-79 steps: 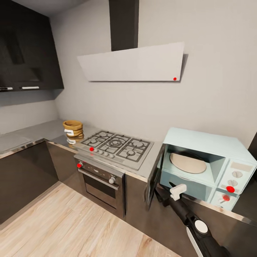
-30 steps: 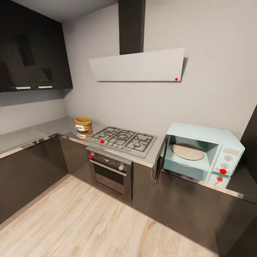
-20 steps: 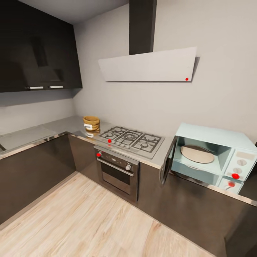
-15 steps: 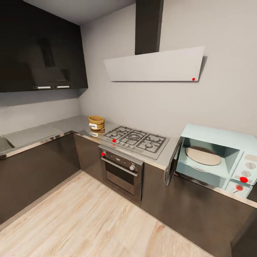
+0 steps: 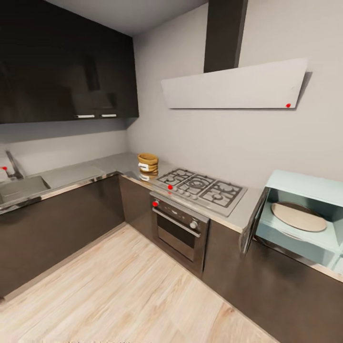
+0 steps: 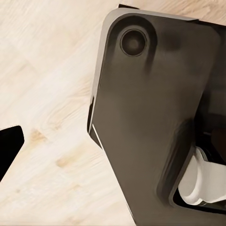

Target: In the kitchen, take the popcorn bag from the countertop, put it into the microwave, and heat it until the popcorn is cooked so the cooked popcorn ends up inside the bag.

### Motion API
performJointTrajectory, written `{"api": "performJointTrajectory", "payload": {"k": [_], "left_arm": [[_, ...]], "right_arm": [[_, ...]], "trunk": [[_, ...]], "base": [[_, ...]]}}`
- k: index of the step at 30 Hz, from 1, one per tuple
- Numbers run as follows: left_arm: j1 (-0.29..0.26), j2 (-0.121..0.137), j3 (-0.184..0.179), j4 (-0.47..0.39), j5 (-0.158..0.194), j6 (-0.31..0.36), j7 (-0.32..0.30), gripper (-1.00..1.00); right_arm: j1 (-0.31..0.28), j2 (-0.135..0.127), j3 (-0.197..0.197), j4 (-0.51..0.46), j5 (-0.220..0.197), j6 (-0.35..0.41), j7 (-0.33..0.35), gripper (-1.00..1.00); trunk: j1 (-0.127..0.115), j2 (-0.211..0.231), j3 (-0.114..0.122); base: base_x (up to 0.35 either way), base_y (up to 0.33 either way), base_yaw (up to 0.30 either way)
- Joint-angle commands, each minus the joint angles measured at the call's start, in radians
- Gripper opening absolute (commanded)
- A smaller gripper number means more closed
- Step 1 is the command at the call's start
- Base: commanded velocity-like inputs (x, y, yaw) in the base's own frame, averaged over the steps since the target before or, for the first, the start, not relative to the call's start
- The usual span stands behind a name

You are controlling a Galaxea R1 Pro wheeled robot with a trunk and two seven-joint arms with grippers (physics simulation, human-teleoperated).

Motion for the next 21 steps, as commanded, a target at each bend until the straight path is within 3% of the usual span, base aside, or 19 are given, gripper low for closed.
{"api": "performJointTrajectory", "payload": {"k": [1, 6, 21], "left_arm": [[-0.001, 0.000, 0.004, 0.001, 0.001, -0.002, 0.000, 1.00], [-0.001, 0.000, 0.004, 0.001, 0.001, -0.002, 0.000, 1.00], [-0.001, 0.001, 0.004, 0.001, 0.001, -0.002, 0.000, 1.00]], "right_arm": [[-0.002, 0.000, 0.003, 0.004, 0.002, -0.008, -0.004, 1.00], [-0.002, 0.000, 0.003, 0.004, 0.002, -0.012, -0.002, 1.00], [-0.002, 0.000, 0.003, 0.004, 0.000, -0.012, 0.035, 1.00]], "trunk": [[0.000, -0.002, -0.002], [0.000, -0.002, -0.002], [0.000, -0.002, -0.002]], "base": [[0.000, 0.000, 0.265], [0.059, 0.049, 0.182], [0.241, 0.199, -0.025]]}}
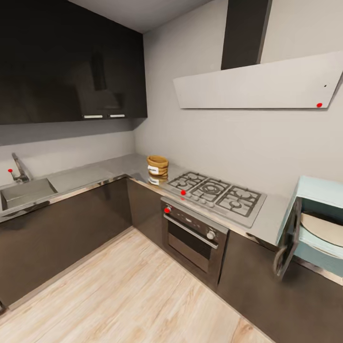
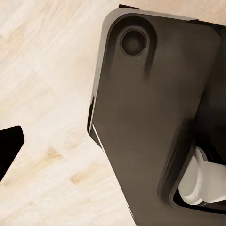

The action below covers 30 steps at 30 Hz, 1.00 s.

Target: In the kitchen, take the popcorn bag from the countertop, put it into the microwave, and heat it until the popcorn is cooked so the cooked popcorn ends up inside the bag.

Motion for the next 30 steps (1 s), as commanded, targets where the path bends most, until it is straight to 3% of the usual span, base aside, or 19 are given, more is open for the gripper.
{"api": "performJointTrajectory", "payload": {"k": [1, 30], "left_arm": [[-0.001, 0.000, 0.004, 0.001, 0.001, -0.002, 0.000, 1.00], [-0.001, -0.002, 0.003, 0.001, 0.001, -0.001, -0.001, 1.00]], "right_arm": [[-0.002, 0.000, 0.003, 0.005, 0.001, -0.007, -0.004, 1.00], [-0.002, 0.000, 0.003, 0.005, 0.001, -0.007, -0.004, 1.00]], "trunk": [[0.001, -0.001, -0.002], [0.001, -0.001, -0.002]], "base": [[0.245, 0.203, -0.199], [0.245, 0.203, -0.213]]}}
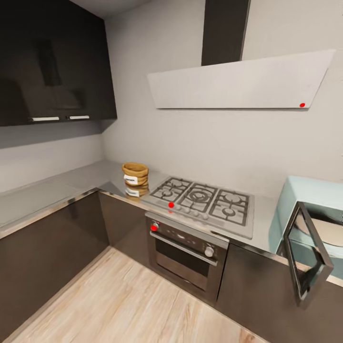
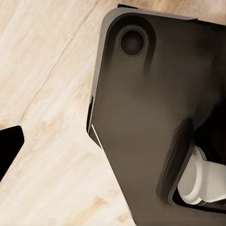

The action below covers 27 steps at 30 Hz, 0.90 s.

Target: In the kitchen, take the popcorn bag from the countertop, put it into the microwave, and heat it until the popcorn is cooked so the cooked popcorn ends up inside the bag.

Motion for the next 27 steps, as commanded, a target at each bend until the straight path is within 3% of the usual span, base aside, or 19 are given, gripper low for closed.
{"api": "performJointTrajectory", "payload": {"k": [1, 20, 27], "left_arm": [[-0.001, 0.000, 0.004, 0.000, 0.001, -0.001, 0.000, 1.00], [-0.001, 0.000, 0.004, 0.000, 0.001, -0.001, 0.000, 1.00], [-0.001, 0.000, 0.004, 0.000, 0.001, -0.001, 0.000, 1.00]], "right_arm": [[-0.002, 0.000, 0.003, 0.005, 0.001, -0.007, -0.004, 1.00], [-0.002, 0.000, 0.003, 0.005, 0.001, -0.007, -0.004, 1.00], [-0.002, 0.000, 0.003, 0.005, 0.002, -0.007, -0.004, 1.00]], "trunk": [[0.001, -0.001, -0.002], [0.001, -0.001, -0.002], [0.001, -0.001, -0.002]], "base": [[0.245, 0.203, -0.197], [0.214, 0.238, -0.187], [0.193, 0.253, 0.064]]}}
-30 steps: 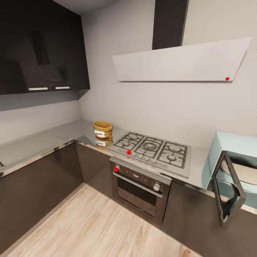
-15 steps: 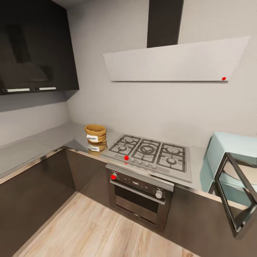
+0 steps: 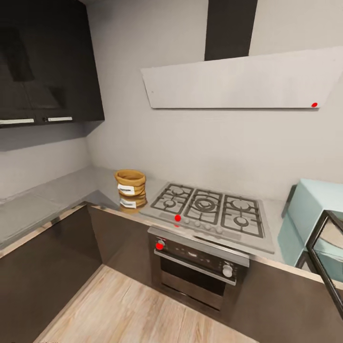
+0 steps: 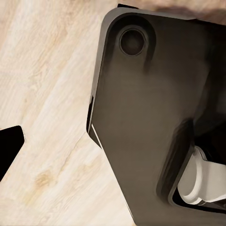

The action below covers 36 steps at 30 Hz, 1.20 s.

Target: In the kitchen, take the popcorn bag from the countertop, put it into the microwave, and heat it until the popcorn is cooked so the cooked popcorn ends up inside the bag.

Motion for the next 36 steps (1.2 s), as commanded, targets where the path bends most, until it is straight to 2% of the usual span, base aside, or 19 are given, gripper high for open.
{"api": "performJointTrajectory", "payload": {"k": [1, 10, 36], "left_arm": [[-0.001, 0.000, 0.004, 0.001, 0.001, -0.001, 0.000, 1.00], [-0.001, 0.000, 0.003, 0.001, 0.001, -0.001, 0.000, 1.00], [-0.001, 0.000, 0.003, 0.001, 0.001, -0.001, 0.000, 1.00]], "right_arm": [[-0.002, 0.000, 0.003, 0.005, 0.001, -0.007, -0.004, 1.00], [-0.002, 0.000, 0.003, 0.005, 0.001, -0.006, -0.004, 1.00], [-0.002, 0.000, 0.003, 0.005, 0.001, -0.005, -0.004, 1.00]], "trunk": [[0.001, -0.001, -0.002], [0.001, -0.001, -0.002], [0.001, -0.001, -0.002]], "base": [[0.162, 0.266, 0.227], [0.158, 0.270, 0.217], [0.242, 0.261, 0.003]]}}
